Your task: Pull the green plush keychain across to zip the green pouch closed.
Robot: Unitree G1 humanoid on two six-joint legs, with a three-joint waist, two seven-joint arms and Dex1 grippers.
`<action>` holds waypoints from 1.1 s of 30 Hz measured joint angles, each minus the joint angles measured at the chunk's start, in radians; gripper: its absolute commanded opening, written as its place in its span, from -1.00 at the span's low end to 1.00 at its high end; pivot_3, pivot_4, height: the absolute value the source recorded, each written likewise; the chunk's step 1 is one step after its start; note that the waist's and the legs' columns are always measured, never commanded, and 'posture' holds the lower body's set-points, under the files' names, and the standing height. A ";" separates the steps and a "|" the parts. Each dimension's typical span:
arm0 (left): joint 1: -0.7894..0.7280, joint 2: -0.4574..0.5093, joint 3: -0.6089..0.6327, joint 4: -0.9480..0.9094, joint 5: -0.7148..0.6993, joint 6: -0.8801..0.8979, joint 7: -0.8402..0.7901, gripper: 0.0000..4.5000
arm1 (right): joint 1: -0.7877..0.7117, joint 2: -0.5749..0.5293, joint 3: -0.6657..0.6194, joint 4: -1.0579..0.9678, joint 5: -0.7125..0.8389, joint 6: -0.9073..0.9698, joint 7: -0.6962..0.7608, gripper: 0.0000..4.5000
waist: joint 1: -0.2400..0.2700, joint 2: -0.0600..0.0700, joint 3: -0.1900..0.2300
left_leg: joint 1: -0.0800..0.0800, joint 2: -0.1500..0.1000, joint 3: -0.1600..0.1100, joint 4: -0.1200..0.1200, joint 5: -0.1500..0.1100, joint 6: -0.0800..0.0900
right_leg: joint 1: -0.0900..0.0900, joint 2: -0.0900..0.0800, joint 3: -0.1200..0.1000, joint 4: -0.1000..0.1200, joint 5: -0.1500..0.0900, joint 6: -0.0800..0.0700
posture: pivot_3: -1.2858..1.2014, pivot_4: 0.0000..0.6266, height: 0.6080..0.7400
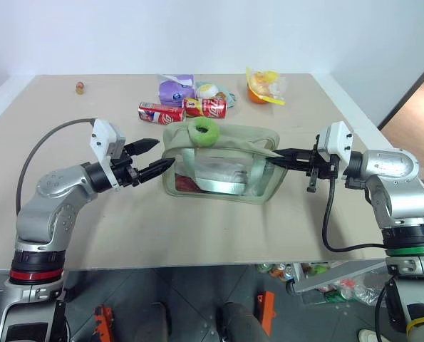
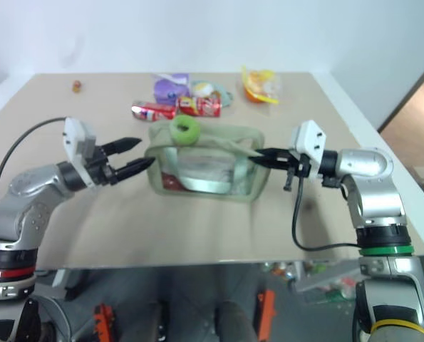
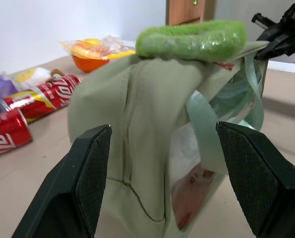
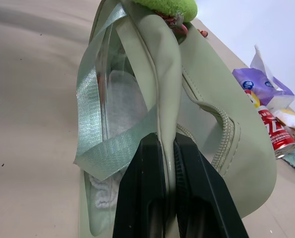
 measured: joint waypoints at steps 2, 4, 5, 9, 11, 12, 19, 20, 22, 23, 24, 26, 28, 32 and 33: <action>0.000 -0.005 -0.010 0.019 0.009 -0.019 -0.007 0.03 | 0.000 0.000 0.000 0.000 0.000 0.001 0.000 -1.00 | 0.000 0.000 0.000 | 0.000 0.000 0.000 0.000 0.000 0.000 | 0.000 0.000 0.000 0.000 0.000 0.000 | 0.03 -0.52 1.00; -0.001 -0.011 -0.012 0.035 0.012 -0.028 -0.007 -0.28 | 0.000 0.000 0.000 -0.001 0.000 0.002 -0.001 -1.00 | 0.000 0.000 0.000 | 0.000 0.000 0.000 0.000 0.000 0.000 | 0.000 0.000 0.000 0.000 0.000 0.000 | 0.03 -0.52 1.00; -0.002 -0.015 -0.014 0.041 0.012 -0.032 -0.008 -0.40 | 0.000 0.000 0.000 -0.002 0.000 0.005 -0.001 -1.00 | 0.000 0.000 0.000 | 0.000 0.000 0.000 0.000 0.000 0.000 | 0.000 0.000 0.000 0.000 0.000 0.000 | 0.03 -0.52 1.00; -0.018 -0.032 -0.019 0.071 0.012 -0.045 -0.007 -0.98 | 0.004 -0.003 0.000 -0.022 0.001 0.017 -0.005 -1.00 | 0.000 0.000 0.000 | 0.000 0.000 0.000 0.000 0.000 0.000 | 0.000 0.000 0.000 0.000 0.000 0.000 | 0.03 -0.52 1.00; -0.022 -0.034 -0.025 0.072 0.013 -0.045 -0.004 -0.98 | 0.013 -0.007 -0.002 -0.032 0.004 0.025 -0.007 -1.00 | 0.000 0.000 0.000 | 0.000 0.000 0.000 0.000 0.000 0.000 | 0.000 0.000 0.000 0.000 0.000 0.000 | 0.03 -0.52 1.00; -0.023 -0.034 -0.026 0.072 0.013 -0.046 -0.003 -0.98 | 0.016 -0.007 -0.003 -0.036 0.005 0.029 -0.009 -1.00 | 0.000 0.000 0.000 | 0.000 0.000 0.000 0.000 0.000 0.000 | 0.000 0.000 0.000 0.000 0.000 0.000 | 0.03 -0.52 1.00; -0.029 -0.034 -0.029 0.075 0.014 -0.047 -0.005 -1.00 | 0.019 -0.012 -0.011 -0.104 0.067 0.178 -0.027 -0.05 | 0.000 0.000 0.000 | 0.000 0.000 0.000 0.000 0.000 0.000 | 0.000 0.000 0.000 0.000 0.000 0.000 | 0.03 -0.52 1.00; -0.029 -0.034 -0.030 0.076 0.014 -0.048 -0.007 -1.00 | 0.019 -0.012 -0.017 -0.114 0.076 0.192 -0.034 0.11 | 0.000 0.000 0.000 | 0.000 0.000 0.000 0.000 0.000 0.000 | 0.000 0.000 0.000 0.000 0.000 0.000 | 0.03 -0.52 1.00; -0.029 -0.034 -0.031 0.076 0.013 -0.048 -0.009 -1.00 | 0.011 -0.011 -0.033 -0.136 0.097 0.226 -0.061 0.40 | 0.000 0.000 0.000 | -0.001 0.000 0.000 0.000 0.000 0.000 | 0.000 0.000 0.000 0.000 0.000 0.000 | 0.03 -0.52 1.00; -0.029 -0.034 -0.031 0.076 0.013 -0.048 -0.009 -1.00 | 0.000 -0.008 -0.038 -0.151 0.110 0.252 -0.078 0.54 | 0.000 0.000 0.000 | -0.001 -0.001 0.000 0.000 0.000 0.000 | 0.000 0.000 0.000 0.000 0.000 0.000 | 0.03 -0.52 1.00; -0.029 -0.034 -0.031 0.076 0.013 -0.048 -0.009 -1.00 | -0.007 -0.007 -0.039 -0.158 0.116 0.261 -0.084 0.59 | 0.000 0.000 0.000 | -0.001 -0.001 0.000 0.000 0.000 0.000 | -0.001 0.000 0.000 0.000 0.000 0.000 | 0.03 -0.52 1.00; -0.029 -0.035 -0.033 0.076 0.013 -0.048 -0.009 -1.00 | -0.066 -0.002 -0.053 -0.227 0.152 0.315 -0.116 0.99 | 0.000 0.000 0.000 | -0.001 0.000 -0.001 0.000 0.000 0.000 | -0.001 0.000 0.000 0.000 0.000 0.000 | 0.03 -0.52 1.00; -0.029 -0.036 -0.034 0.074 0.012 -0.048 -0.007 -1.00 | -0.098 0.028 -0.049 -0.279 0.161 0.342 -0.145 0.99 | 0.000 0.000 0.000 | -0.001 0.000 -0.001 0.000 0.000 0.000 | -0.001 0.000 0.000 0.000 0.000 0.000 | 0.03 -0.52 1.00; -0.028 -0.038 -0.035 0.070 0.011 -0.046 -0.005 -1.00 | -0.143 0.104 0.026 -0.368 0.153 0.369 -0.191 0.99 | 0.000 0.000 0.000 | -0.002 0.000 -0.001 0.000 0.000 0.000 | -0.001 0.000 -0.001 0.000 0.000 0.000 | 0.03 -0.52 1.00; -0.027 -0.039 -0.036 0.069 0.011 -0.046 -0.004 -1.00 | -0.156 0.125 0.059 -0.377 0.130 0.359 -0.200 0.99 | 0.000 0.000 0.000 | -0.002 0.000 -0.001 0.000 0.000 0.000 | -0.001 -0.001 -0.001 0.000 0.000 0.000 | 0.03 -0.52 1.00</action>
